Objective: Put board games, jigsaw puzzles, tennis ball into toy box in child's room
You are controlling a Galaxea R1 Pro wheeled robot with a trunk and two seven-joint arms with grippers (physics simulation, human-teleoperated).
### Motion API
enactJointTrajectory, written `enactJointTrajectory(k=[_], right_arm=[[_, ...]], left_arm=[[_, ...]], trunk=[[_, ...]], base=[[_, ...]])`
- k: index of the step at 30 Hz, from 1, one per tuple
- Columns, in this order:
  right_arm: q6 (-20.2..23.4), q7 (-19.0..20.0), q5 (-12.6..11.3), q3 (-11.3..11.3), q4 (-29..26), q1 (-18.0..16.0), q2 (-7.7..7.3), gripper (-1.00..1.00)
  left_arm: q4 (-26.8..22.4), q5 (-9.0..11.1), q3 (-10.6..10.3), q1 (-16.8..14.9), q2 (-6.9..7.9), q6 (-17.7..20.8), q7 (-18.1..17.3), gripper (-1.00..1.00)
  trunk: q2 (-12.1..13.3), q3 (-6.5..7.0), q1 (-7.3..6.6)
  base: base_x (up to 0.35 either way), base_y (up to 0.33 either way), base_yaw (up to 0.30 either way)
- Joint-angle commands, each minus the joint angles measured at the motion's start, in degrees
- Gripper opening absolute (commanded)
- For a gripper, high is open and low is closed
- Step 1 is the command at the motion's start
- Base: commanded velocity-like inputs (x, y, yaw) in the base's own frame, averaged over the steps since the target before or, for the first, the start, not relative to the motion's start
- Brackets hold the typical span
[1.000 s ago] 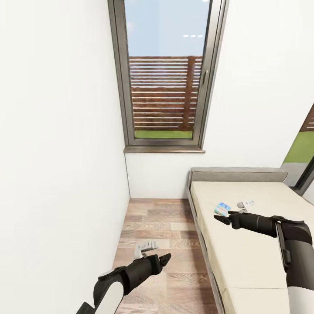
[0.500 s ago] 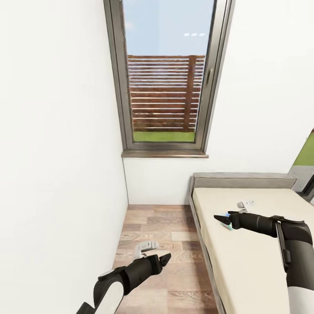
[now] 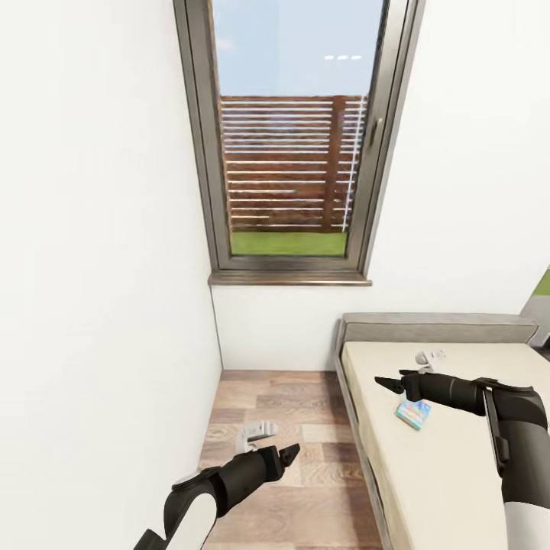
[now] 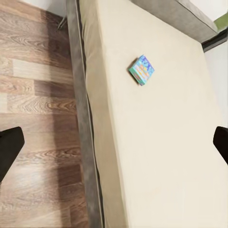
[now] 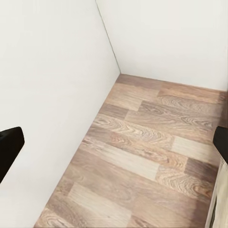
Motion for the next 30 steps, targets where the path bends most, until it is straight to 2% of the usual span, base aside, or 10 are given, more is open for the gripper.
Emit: enactJointTrajectory(k=[1,30], right_arm=[[0.36,0.53,0.49,-0.08,-0.06,-0.08,0.01,1.0],[0.36,0.53,0.46,-0.09,-0.06,-0.08,-0.14,1.0]], left_arm=[[-0.08,0.6,-0.03,-0.05,0.0,0.16,0.54,1.0],[-0.08,0.6,-0.07,-0.05,0.0,0.13,0.54,1.0]], trunk=[[-0.13,-0.13,0.07],[-0.13,-0.13,0.07]], base=[[0.335,0.0,0.0],[0.335,0.0,0.0]])
